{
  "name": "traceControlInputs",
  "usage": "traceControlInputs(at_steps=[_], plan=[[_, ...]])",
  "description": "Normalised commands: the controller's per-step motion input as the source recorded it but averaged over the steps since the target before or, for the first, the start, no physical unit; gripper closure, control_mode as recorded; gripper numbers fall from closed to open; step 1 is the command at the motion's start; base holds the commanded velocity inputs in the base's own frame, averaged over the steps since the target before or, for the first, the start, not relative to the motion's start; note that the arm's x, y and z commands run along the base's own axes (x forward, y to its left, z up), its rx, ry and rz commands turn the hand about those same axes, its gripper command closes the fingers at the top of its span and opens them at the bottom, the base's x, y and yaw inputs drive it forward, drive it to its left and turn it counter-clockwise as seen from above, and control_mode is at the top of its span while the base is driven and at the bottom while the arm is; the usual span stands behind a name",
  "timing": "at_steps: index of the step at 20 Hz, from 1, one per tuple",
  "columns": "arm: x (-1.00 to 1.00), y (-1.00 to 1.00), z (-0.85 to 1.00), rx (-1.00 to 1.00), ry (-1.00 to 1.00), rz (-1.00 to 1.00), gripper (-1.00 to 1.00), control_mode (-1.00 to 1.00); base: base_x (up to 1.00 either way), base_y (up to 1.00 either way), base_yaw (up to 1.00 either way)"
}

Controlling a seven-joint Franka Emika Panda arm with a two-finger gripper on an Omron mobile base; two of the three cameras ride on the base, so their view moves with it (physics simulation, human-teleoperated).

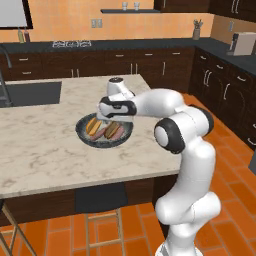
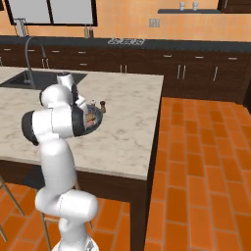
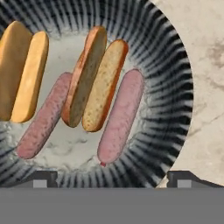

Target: Place one bun and one sausage from the bowl on each plate.

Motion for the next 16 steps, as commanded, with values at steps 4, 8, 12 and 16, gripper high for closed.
traceControlInputs(at_steps=[4, 8, 12, 16], plan=[[0.5, 0.09, -0.31, -0.04, 0.07, 0.0, -1.0, -1.0, 0.0, 0.0, 0.0], [0.51, 0.04, -0.37, -0.04, 0.03, 0.0, -1.0, -1.0, 0.0, 0.0, 0.0], [0.53, 0.06, -0.48, -0.05, 0.03, 0.0, -1.0, -1.0, 0.0, 0.0, 0.0], [0.45, 0.08, -0.24, -0.01, 0.02, 0.0, -1.0, -1.0, 0.0, 0.0, 0.0]])
